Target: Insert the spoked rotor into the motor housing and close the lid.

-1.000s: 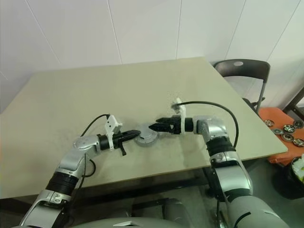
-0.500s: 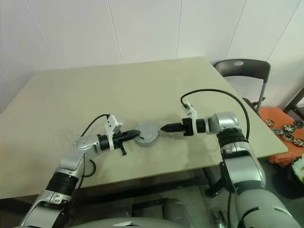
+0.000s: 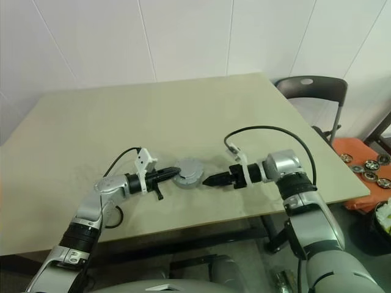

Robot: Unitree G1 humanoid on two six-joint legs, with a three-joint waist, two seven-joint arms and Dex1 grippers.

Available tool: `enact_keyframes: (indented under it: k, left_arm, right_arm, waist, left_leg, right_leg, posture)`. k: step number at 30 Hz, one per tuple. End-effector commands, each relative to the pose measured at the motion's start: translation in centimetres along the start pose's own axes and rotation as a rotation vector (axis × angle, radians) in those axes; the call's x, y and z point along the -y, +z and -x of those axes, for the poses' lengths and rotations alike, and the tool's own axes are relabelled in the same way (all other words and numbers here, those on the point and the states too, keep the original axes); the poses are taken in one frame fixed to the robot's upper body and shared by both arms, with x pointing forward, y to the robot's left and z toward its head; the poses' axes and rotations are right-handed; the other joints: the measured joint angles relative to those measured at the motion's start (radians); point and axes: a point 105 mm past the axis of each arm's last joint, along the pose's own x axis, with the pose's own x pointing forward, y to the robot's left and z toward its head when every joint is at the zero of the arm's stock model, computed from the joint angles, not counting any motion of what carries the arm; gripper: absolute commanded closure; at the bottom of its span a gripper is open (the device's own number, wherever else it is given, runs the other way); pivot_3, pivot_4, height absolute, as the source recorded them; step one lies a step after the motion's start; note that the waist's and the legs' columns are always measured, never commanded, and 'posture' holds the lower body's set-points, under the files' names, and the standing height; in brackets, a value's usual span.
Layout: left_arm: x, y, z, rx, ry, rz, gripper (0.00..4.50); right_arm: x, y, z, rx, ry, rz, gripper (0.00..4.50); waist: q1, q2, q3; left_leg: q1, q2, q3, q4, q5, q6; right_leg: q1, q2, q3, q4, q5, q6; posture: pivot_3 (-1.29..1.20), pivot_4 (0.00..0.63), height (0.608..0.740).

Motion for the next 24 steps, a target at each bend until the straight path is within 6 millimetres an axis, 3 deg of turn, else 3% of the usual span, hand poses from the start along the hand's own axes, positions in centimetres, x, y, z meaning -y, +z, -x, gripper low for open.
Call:
enact_keyframes:
  k: [1,24]
  left_arm:
    - [0.5,-1.6,-0.3,-0.057,-0.002,0.038,4.50]
    - [0.3,-1.4,-0.4,-0.057,0.014,0.038,4.50]
  right_arm:
    - [-1.1,1.1,-1.3,0.018,0.029,0.027,0.02]
    - [-0.9,2.3,-4.6,0.098,0.002,0.017,0.02]
  waist:
    - [0.000,0.000,0.000]
    - [-0.033,-0.001,-0.001]
  left_leg:
    - [0.000,0.000,0.000,0.000,0.000,0.000]
    - [0.002,0.001,0.000,0.000,0.000,-0.001]
  right_leg:
    - [0.000,0.000,0.000,0.000,0.000,0.000]
    - [0.002,0.001,-0.001,0.001,0.000,0.000]
  posture:
    - [0.00,0.000,0.740]
    - [0.00,0.000,0.740]
